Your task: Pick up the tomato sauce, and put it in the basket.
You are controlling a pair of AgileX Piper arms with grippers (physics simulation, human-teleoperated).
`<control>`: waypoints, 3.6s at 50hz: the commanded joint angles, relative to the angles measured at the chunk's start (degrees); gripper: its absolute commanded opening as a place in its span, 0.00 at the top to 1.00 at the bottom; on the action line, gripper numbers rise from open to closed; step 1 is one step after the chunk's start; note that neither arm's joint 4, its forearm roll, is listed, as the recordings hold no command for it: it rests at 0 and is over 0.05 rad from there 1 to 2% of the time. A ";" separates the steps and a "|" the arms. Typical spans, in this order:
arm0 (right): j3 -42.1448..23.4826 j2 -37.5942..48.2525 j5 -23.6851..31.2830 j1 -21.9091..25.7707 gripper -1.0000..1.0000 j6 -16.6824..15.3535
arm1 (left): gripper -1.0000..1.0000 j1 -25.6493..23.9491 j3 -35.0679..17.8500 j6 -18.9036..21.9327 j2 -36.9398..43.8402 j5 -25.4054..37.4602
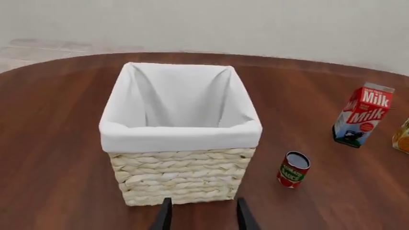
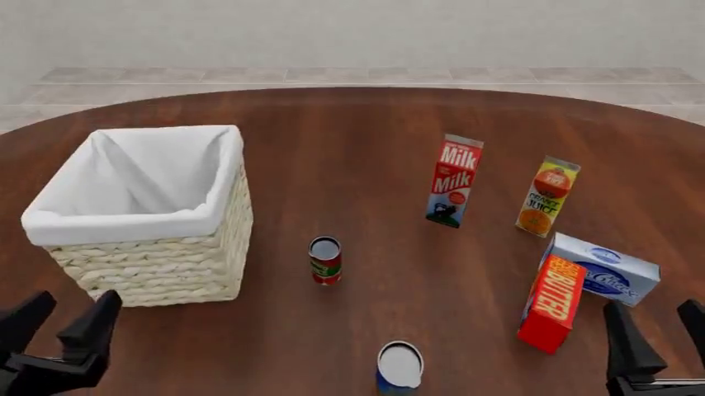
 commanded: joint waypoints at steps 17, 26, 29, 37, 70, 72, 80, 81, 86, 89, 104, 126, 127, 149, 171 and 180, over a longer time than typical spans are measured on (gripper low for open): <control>0.04 -0.27 0.21 -0.18 0.00 -0.02 | 0.00 -20.15 -10.32 -25.24 9.38 20.07; 0.04 -0.27 0.21 -0.18 0.00 -0.01 | 0.00 -25.15 -13.05 -29.78 16.90 17.21; 0.04 -0.26 0.21 -0.18 0.00 -0.01 | 0.00 -24.92 -14.36 -29.17 18.24 17.11; 0.04 -0.27 0.21 -0.20 0.00 0.00 | 0.00 -25.37 -17.17 -28.44 22.12 15.32; 0.04 -0.29 0.22 -0.17 0.00 0.00 | 0.00 -30.23 -21.54 -34.07 39.51 4.78; 0.04 -0.30 0.22 -0.18 0.00 0.00 | 0.00 -30.24 -22.33 -33.93 39.72 4.97; 0.04 -0.27 0.21 -0.19 0.00 -0.02 | 0.00 -30.31 -24.20 -33.76 43.03 3.13; 0.04 -0.29 0.22 -0.19 0.00 0.00 | 0.00 -30.45 -24.08 -34.01 43.59 2.60; 0.04 -0.28 0.21 -0.19 0.00 0.00 | 0.00 -30.85 -24.29 -34.49 46.37 0.49; 0.05 -0.28 0.22 -0.19 0.00 0.01 | 0.00 -30.99 -24.48 -34.21 48.06 -0.61; 0.04 -0.27 0.21 -0.18 0.00 0.00 | 0.00 -31.94 -26.39 -34.41 54.37 -3.93; 0.04 -0.27 0.21 -0.18 0.00 -0.01 | 0.00 -28.96 -28.77 -33.11 60.99 -8.13; 0.04 -0.29 0.22 -0.18 0.00 -0.01 | 0.00 -28.73 -28.93 -32.91 61.28 -8.38; 0.04 -0.28 0.22 -0.19 0.00 0.01 | 0.00 -28.25 -31.18 -31.20 68.48 -11.30; 0.16 0.60 -0.76 -0.19 0.00 0.02 | 0.00 -28.69 -33.21 -31.10 74.48 -13.72; 0.17 0.73 -0.90 -0.19 0.00 0.00 | 0.00 -28.60 -33.85 -31.31 75.64 -14.18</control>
